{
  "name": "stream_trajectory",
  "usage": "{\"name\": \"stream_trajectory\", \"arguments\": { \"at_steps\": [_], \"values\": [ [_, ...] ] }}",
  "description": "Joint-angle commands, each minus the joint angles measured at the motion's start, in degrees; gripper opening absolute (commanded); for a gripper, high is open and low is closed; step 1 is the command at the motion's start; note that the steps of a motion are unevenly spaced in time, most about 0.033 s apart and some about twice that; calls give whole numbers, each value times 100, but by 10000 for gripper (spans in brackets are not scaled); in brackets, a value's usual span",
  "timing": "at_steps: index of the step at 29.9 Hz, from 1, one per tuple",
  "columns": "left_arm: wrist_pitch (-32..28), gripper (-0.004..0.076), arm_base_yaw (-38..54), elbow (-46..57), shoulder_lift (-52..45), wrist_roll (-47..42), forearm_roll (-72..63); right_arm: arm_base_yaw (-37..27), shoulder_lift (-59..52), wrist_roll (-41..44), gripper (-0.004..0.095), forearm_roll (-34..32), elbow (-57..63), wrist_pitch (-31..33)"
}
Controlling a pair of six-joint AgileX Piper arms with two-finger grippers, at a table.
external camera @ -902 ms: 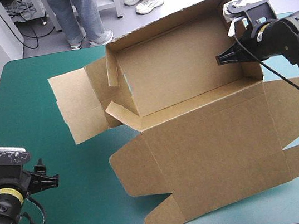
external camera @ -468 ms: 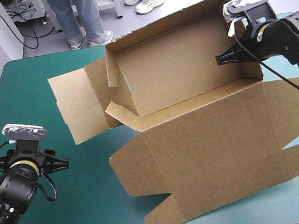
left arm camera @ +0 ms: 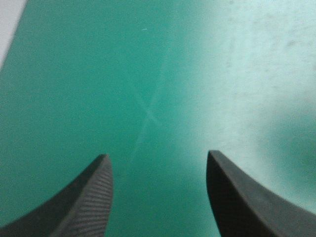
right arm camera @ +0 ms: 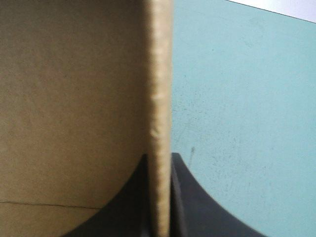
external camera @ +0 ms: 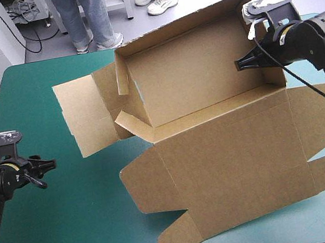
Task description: Fold the box
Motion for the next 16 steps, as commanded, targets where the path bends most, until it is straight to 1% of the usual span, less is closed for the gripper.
{"name": "stream_trajectory", "arguments": {
  "at_steps": [1, 3, 6, 8, 11, 13, 16],
  "values": [
    [-657, 402, 106, -211, 269, 1333, -1469, -17, -206, -33, -18, -22, -167, 7],
    [-827, 403, 105, -211, 570, 1985, -2223, -17, -206, -33, -18, -22, -167, 7],
    [-1160, 402, 105, -211, 966, 2637, -2951, -17, -206, -33, -18, -22, -167, 7],
    [-1295, 402, 105, -211, 1154, 2624, -3187, -17, -206, -33, -18, -22, -167, 7],
    [-1295, 402, 105, -211, 1355, 2537, -3719, -17, -206, -33, -18, -22, -167, 7],
    [-1241, 402, 105, -211, 1424, 2563, -4011, -17, -206, -33, -18, -22, -167, 7],
    [-1391, 403, 96, -211, 1500, 2715, -4589, -17, -206, -68, -18, -31, -167, 7]
  ]
}}
